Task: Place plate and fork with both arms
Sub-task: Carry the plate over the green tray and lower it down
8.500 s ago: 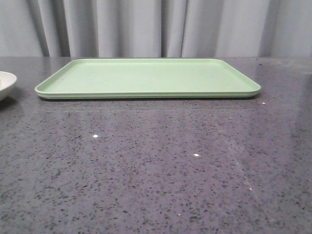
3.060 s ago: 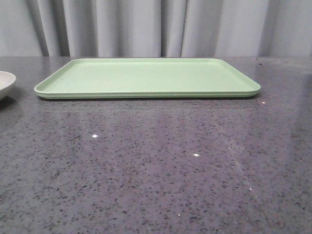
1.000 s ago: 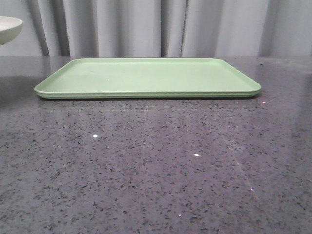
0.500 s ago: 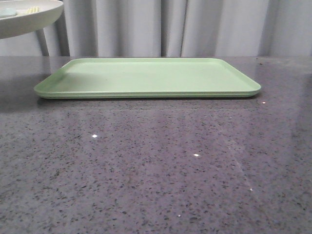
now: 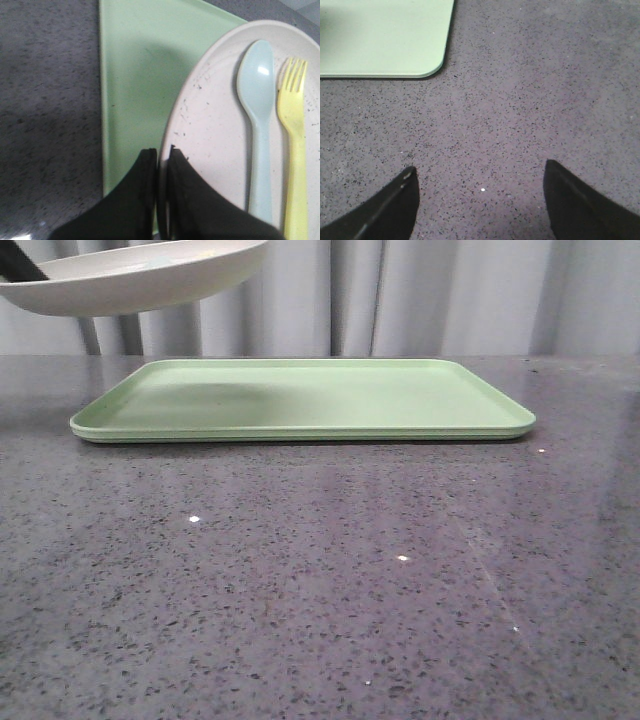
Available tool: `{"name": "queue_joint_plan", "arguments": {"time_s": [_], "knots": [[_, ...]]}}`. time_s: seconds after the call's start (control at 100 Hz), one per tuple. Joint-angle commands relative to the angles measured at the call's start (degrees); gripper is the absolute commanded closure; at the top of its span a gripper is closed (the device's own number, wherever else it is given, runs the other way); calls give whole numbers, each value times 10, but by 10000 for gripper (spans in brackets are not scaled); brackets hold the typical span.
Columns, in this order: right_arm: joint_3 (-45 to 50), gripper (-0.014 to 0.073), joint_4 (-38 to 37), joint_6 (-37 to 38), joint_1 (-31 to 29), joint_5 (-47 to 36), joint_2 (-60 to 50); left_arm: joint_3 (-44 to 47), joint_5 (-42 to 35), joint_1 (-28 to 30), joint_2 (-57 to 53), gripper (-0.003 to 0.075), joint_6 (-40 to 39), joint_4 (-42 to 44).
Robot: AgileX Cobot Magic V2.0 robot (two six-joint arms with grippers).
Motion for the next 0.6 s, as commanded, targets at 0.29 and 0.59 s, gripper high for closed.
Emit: {"name": "queue_joint_plan", "arguments": {"time_s": [0.29,0.59], "knots": [[-18,67,-1,0,-3,-26,8,-178,-24,-115,86,741,-135,67],[-18,67,-1,0,-3,-24,8,-224,-90,-180,131,741,-178,77]]}}
